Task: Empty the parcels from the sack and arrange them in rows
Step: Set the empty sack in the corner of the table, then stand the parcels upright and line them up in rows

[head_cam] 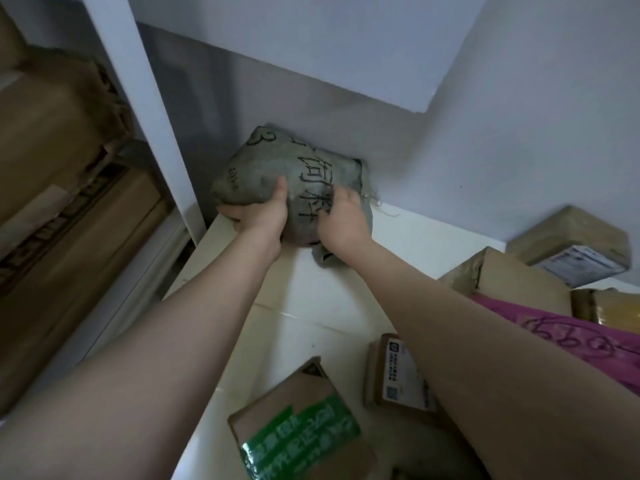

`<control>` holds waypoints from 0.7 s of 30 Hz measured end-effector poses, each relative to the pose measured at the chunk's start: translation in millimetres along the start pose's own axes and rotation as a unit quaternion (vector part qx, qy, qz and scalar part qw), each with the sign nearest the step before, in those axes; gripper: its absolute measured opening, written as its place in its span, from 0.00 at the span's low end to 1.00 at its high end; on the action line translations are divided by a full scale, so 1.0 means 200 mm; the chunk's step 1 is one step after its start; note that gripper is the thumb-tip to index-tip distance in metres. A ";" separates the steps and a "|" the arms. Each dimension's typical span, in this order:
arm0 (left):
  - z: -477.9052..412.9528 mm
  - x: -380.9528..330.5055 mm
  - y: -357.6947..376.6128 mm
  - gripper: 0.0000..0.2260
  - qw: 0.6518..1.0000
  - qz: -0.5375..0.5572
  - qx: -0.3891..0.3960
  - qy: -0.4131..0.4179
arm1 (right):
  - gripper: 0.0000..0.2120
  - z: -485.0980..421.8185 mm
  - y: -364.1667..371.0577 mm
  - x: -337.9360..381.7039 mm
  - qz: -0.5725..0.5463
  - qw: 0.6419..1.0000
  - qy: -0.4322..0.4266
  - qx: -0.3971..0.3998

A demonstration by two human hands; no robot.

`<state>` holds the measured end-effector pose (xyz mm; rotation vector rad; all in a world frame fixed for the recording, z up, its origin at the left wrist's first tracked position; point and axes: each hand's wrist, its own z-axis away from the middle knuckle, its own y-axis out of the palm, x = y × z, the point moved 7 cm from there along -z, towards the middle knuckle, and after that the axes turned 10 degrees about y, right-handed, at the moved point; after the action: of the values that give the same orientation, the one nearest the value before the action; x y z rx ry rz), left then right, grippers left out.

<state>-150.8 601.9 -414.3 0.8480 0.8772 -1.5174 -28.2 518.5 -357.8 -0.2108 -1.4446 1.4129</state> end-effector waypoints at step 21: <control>2.36 -0.28 0.29 0.17 0.851 -0.257 0.187 0.419 | 0.11 1.60 -1.57 -0.81 0.021 0.989 -0.016 -0.144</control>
<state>-109.0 203.8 -151.3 1.7415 1.5595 -1.8186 -33.7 110.7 -108.8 -0.4046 -1.6788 1.2405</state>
